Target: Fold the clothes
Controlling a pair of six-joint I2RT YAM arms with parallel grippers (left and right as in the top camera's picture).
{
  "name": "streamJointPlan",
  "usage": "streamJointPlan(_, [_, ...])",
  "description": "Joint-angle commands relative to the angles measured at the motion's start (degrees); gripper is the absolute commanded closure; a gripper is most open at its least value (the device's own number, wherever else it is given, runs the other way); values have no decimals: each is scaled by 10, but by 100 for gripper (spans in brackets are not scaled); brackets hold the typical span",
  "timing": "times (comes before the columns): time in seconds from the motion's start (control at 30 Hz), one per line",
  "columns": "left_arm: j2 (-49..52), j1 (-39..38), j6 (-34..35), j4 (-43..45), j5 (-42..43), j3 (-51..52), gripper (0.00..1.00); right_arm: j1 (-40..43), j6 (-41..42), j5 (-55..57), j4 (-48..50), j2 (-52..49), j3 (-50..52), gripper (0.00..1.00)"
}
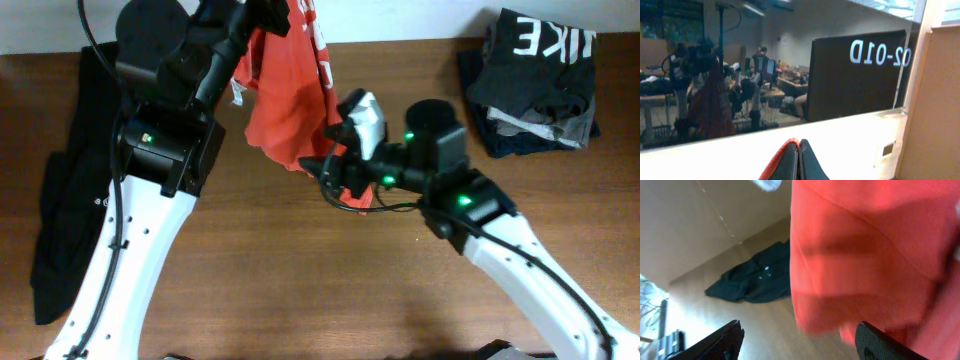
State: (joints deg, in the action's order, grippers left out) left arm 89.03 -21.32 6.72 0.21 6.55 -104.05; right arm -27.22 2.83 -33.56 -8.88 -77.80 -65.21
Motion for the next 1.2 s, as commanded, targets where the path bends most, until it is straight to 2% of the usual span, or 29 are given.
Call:
streamJointPlan(0.0, [-5,0,-1,-6,-8,-11,99,-40,30,112,40,-31,-12,23])
streamJointPlan(0.23, [-5,0,-1,-38,-8,-11,99,-91,106,312,110,-84,-12,21])
streamJointPlan(0.27, [-5,0,-1,-42,-8,-11,99,-94,114,327,114,-91,-12,29])
streamJointPlan(0.3, [-5,0,-1,-48,-8,-11,99,-96,117,339,120,-98,-12,52])
streamJointPlan(0.33, [-5,1,-1,-51,-8,-11,99,-96,117,345,121,-102,-12,70])
streamJointPlan(0.4, [-5,1,-27,-70,-17,-11,99,-91,116,371,108,-106,-12,96])
streamJointPlan(0.57, [-5,2,-53,-127,-97,-11,99,-58,109,394,73,-81,-12,96])
streamJointPlan(0.73, [-5,20,-68,-186,-133,-11,99,-9,82,392,28,-32,-12,96])
streamJointPlan(0.93, [-5,73,-68,-247,-141,-11,99,54,34,392,-37,76,-17,96])
streamJointPlan(1.17, [-10,99,-68,-253,-128,-11,99,100,8,392,-84,191,-41,96])
